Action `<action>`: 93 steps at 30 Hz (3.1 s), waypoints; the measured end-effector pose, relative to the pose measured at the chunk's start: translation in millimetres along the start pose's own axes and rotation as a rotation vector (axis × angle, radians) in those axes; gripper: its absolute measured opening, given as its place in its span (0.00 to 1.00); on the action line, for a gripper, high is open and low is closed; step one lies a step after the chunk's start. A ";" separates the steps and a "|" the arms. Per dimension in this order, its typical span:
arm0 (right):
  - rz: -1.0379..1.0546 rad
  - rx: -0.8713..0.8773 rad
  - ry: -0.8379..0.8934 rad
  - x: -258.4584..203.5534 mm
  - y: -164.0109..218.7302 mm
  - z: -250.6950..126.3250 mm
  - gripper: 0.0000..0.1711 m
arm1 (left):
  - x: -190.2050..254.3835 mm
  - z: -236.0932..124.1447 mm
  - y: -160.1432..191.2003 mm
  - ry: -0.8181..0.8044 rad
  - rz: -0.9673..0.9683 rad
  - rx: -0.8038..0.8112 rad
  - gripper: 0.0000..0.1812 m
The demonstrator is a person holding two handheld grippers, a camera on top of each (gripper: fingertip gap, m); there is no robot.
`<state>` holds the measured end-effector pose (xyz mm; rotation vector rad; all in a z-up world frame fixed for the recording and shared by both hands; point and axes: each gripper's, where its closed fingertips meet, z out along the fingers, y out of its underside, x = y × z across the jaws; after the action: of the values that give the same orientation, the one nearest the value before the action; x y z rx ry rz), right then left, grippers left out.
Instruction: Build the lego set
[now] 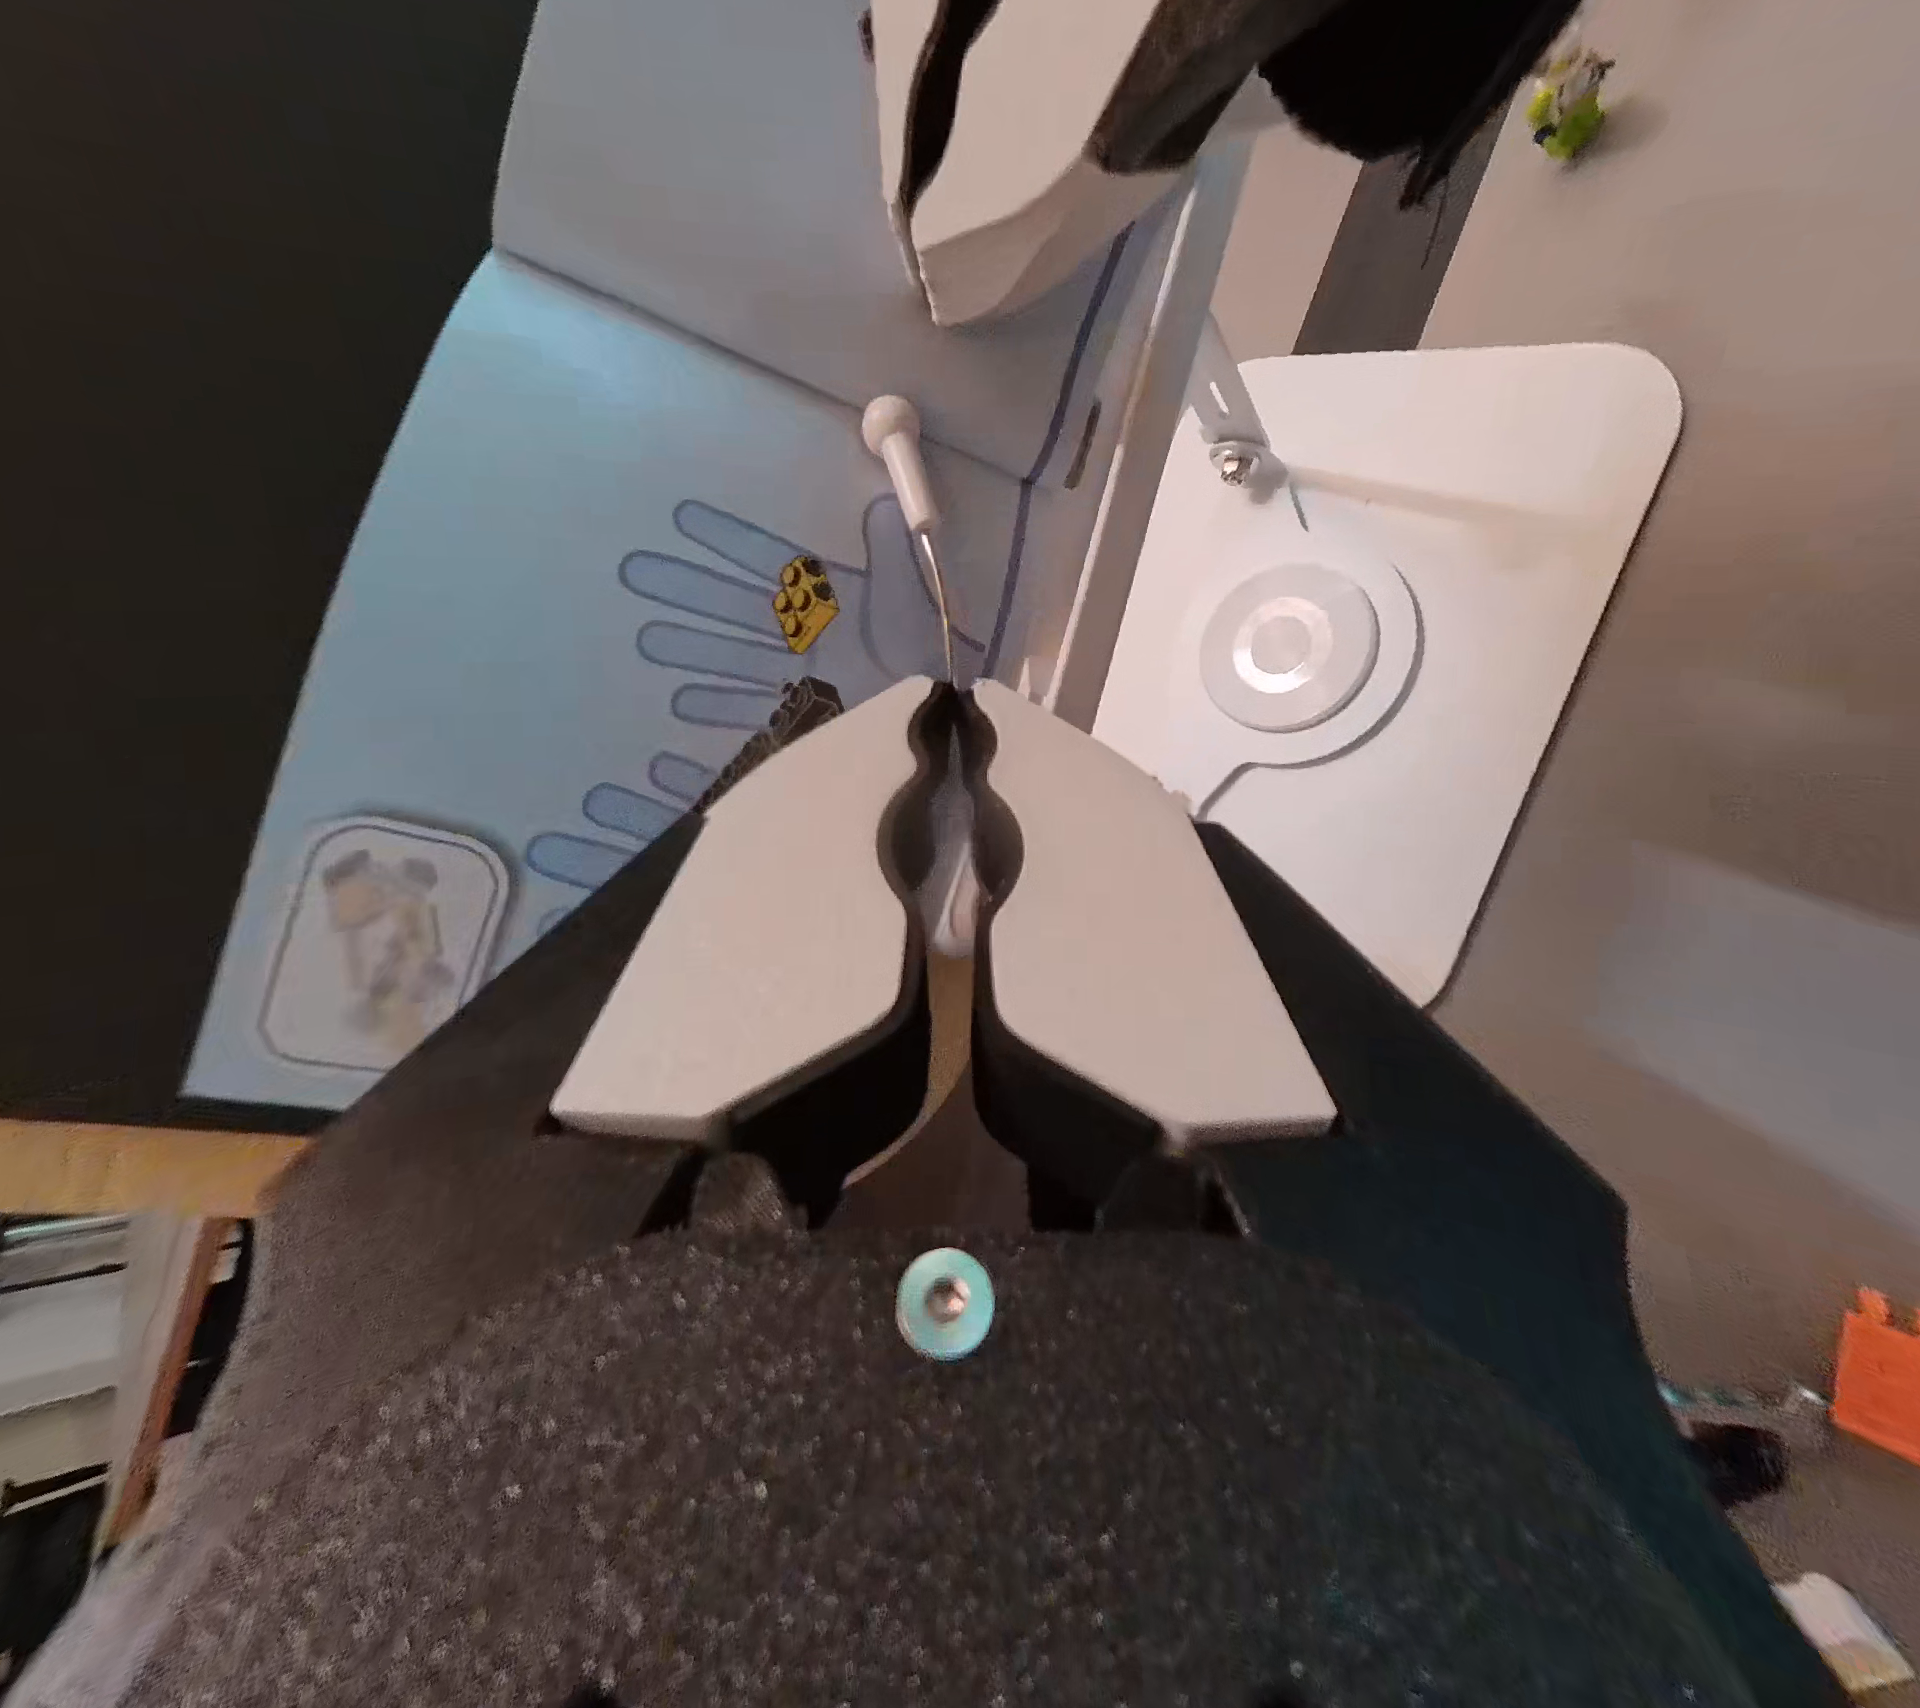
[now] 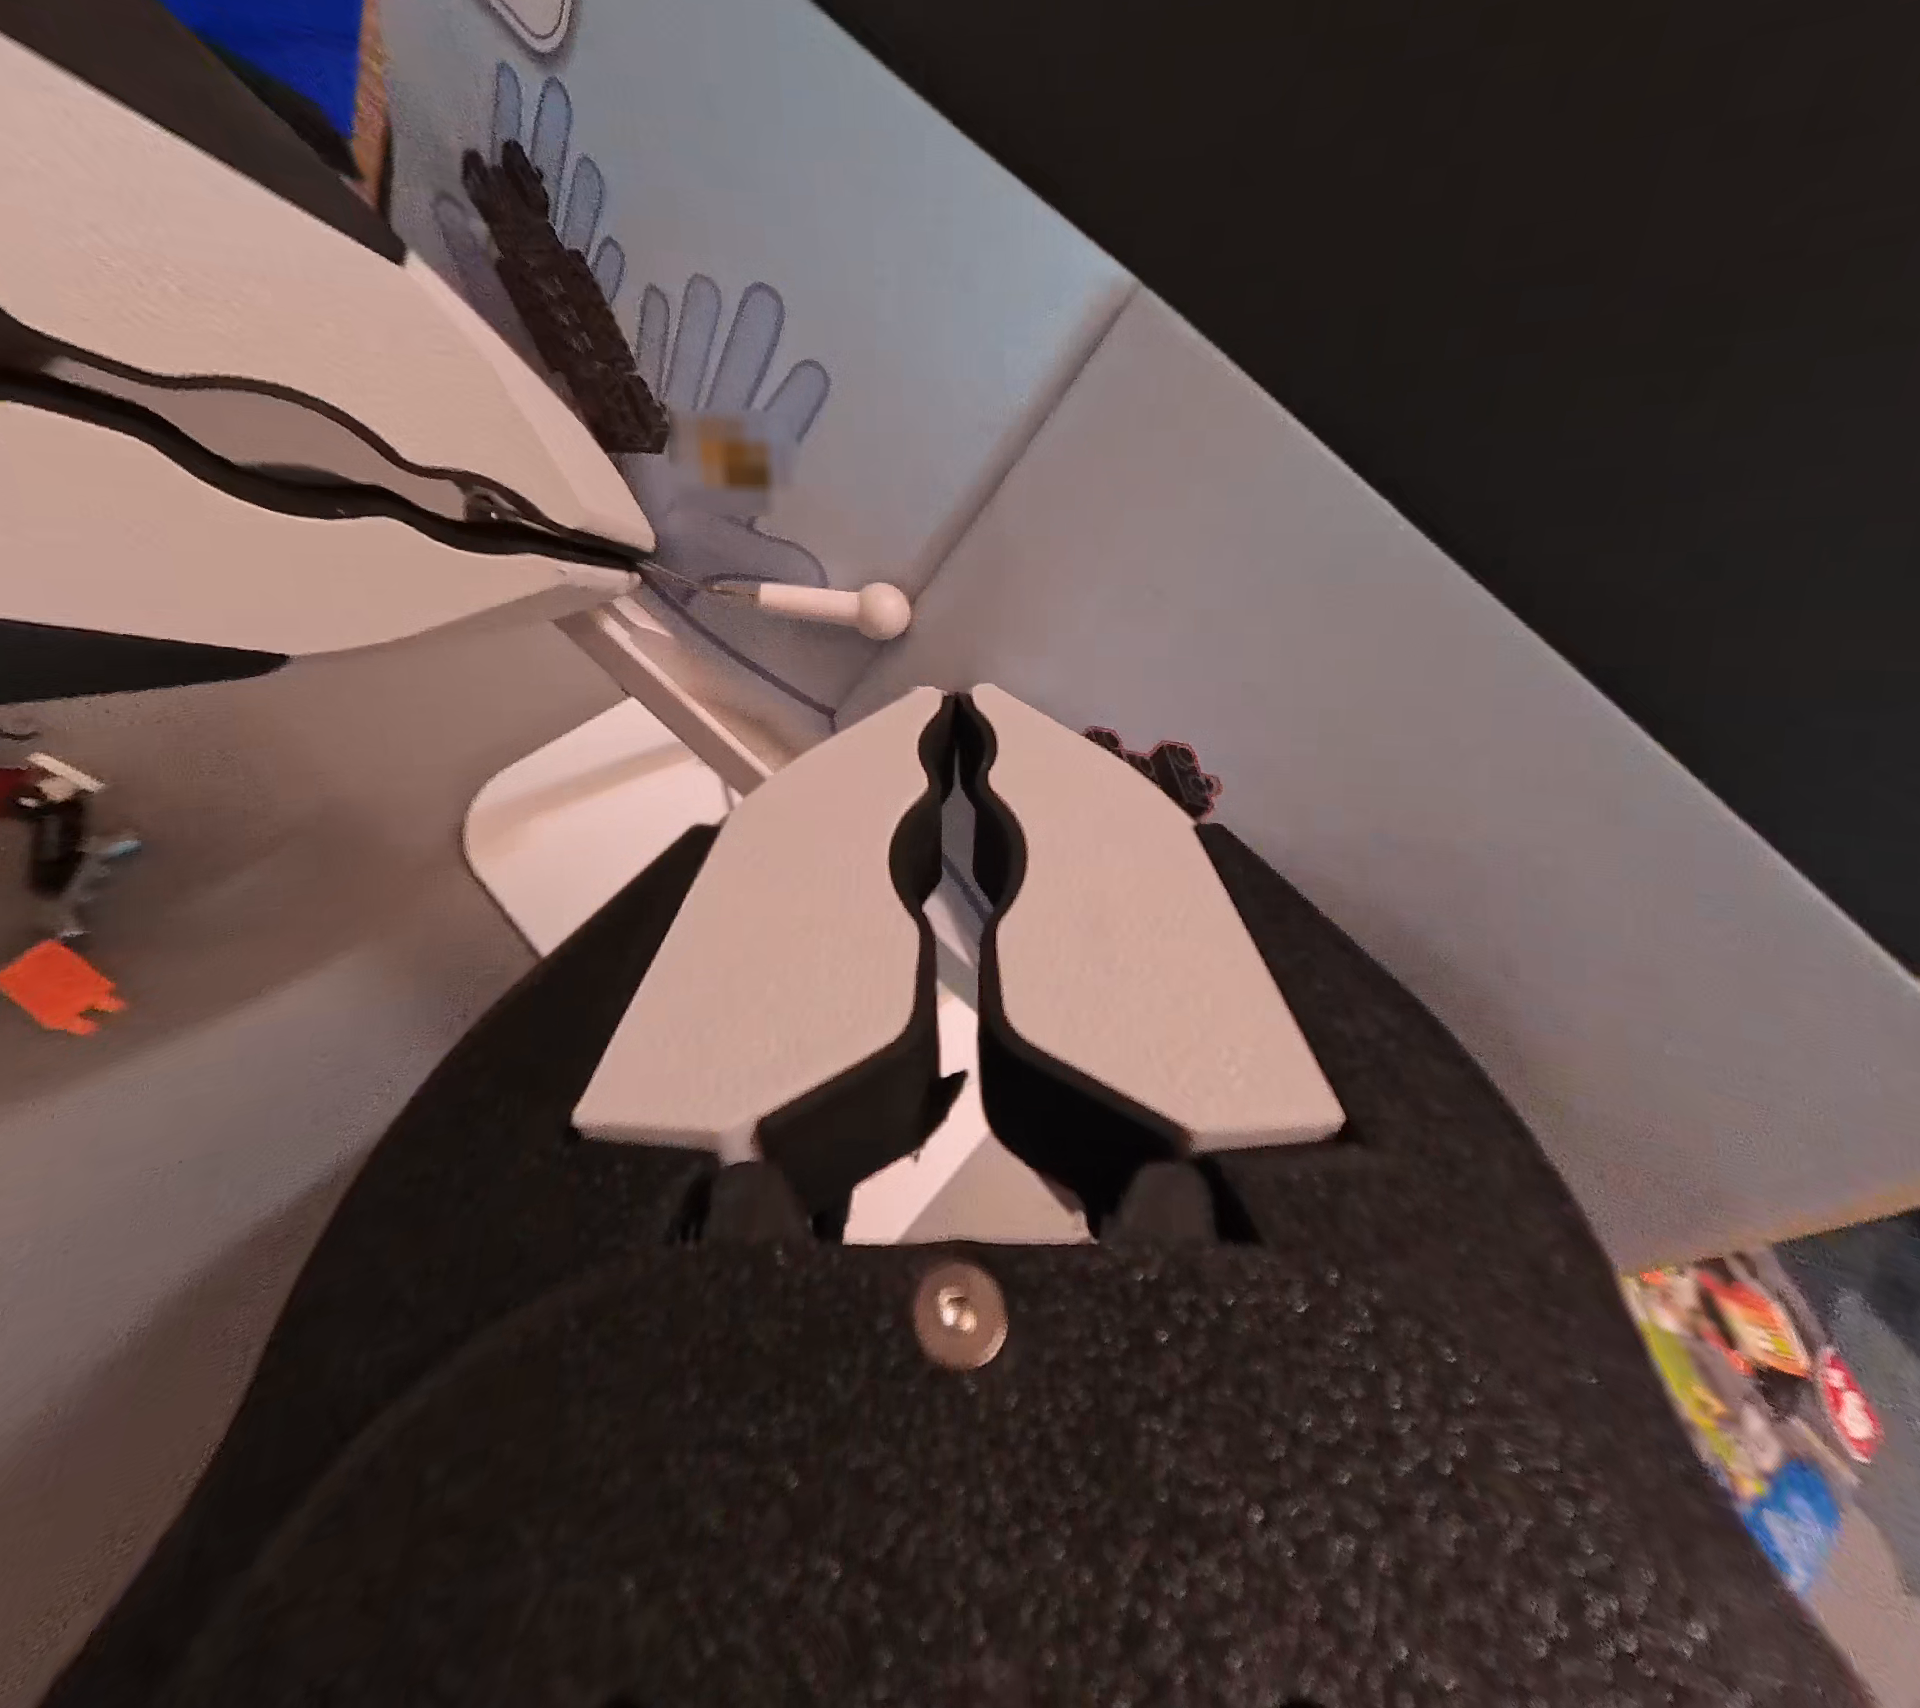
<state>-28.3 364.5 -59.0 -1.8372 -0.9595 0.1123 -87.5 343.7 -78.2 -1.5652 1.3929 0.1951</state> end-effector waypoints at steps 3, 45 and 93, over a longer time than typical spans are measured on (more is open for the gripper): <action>-0.071 -0.018 0.039 2.4 4.0 7.4 0.00 | -0.2 0.4 0.1 -0.025 0.048 -0.018 0.01; -0.109 -0.014 0.216 28.3 10.5 -1.0 0.00 | -7.8 -12.6 44.9 0.181 -0.099 -0.293 0.00; 0.301 0.666 0.070 -48.9 -5.7 -143.7 0.00 | 82.3 -96.6 -12.9 -0.054 -0.773 0.465 0.00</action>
<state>3.7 227.5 -1.7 -1.3358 -0.4997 0.4891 -95.1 216.3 -78.7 -1.5590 0.6422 -0.5140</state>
